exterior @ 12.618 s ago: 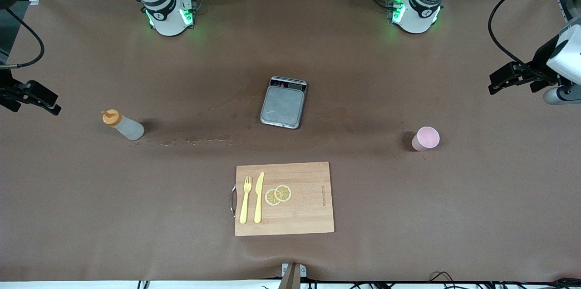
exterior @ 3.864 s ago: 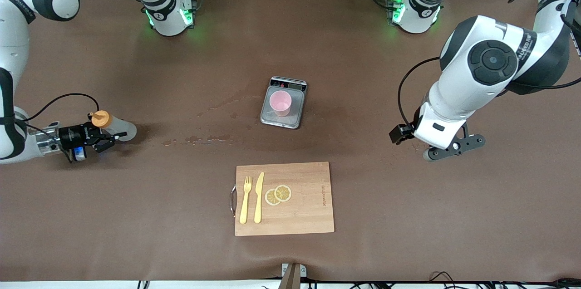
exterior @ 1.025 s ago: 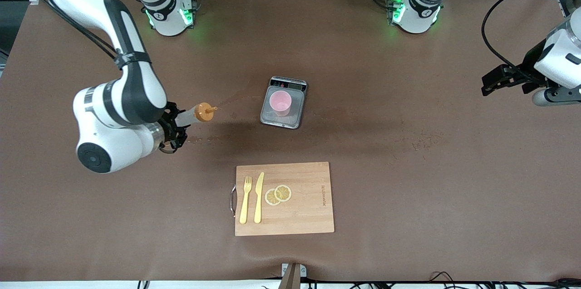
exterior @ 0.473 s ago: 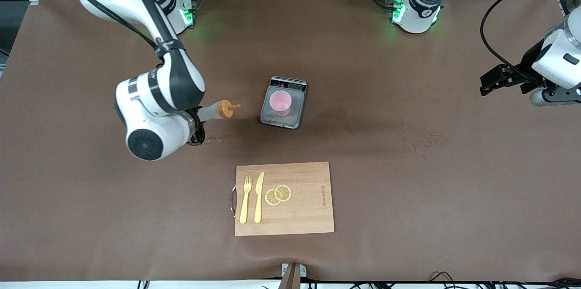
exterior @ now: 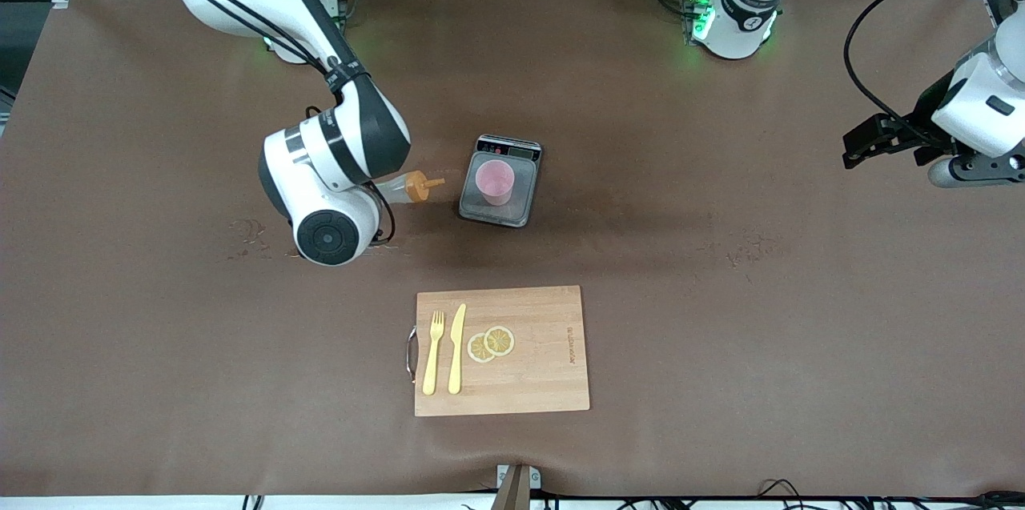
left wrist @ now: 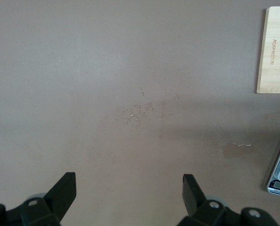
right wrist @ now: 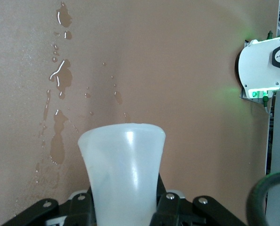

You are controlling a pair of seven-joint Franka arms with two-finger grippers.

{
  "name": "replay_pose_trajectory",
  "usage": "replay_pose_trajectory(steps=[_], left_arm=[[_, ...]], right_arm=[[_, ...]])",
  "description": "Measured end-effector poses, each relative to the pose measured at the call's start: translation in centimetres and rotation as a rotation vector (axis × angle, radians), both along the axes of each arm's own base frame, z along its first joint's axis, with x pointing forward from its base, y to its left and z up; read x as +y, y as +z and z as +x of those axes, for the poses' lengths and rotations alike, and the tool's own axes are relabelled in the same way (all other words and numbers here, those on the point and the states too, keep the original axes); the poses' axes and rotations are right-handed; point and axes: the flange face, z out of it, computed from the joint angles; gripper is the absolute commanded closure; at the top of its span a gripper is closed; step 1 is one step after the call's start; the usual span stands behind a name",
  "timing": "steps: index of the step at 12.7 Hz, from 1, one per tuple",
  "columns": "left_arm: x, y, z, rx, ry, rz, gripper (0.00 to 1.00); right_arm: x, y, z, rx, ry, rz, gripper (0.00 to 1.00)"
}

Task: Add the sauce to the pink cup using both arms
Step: 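Move the inverted bottle over the pink cup with the right gripper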

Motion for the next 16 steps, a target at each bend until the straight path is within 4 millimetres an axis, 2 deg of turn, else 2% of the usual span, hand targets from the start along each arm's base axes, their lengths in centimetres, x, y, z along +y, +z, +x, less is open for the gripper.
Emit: replay_pose_trajectory(steps=[5, 9, 12, 16], left_arm=[[-0.7, 0.0, -0.1, 0.001, -0.012, 0.000, 0.00], [-1.1, -0.2, 0.0, 0.003, -0.019, -0.001, 0.00], [-1.1, -0.3, 0.0, 0.004, -0.020, -0.001, 0.00], [-1.1, -0.3, 0.0, 0.006, -0.020, -0.001, 0.00]], right_arm=[[1.9, -0.3, -1.3, -0.019, 0.021, -0.083, 0.57], [2.2, -0.8, -2.0, -0.014, 0.030, -0.147, 0.57], [2.6, -2.1, -2.5, -0.011, 0.022, -0.211, 0.57], [5.3, -4.7, -4.3, -0.027, -0.003, -0.307, 0.57]])
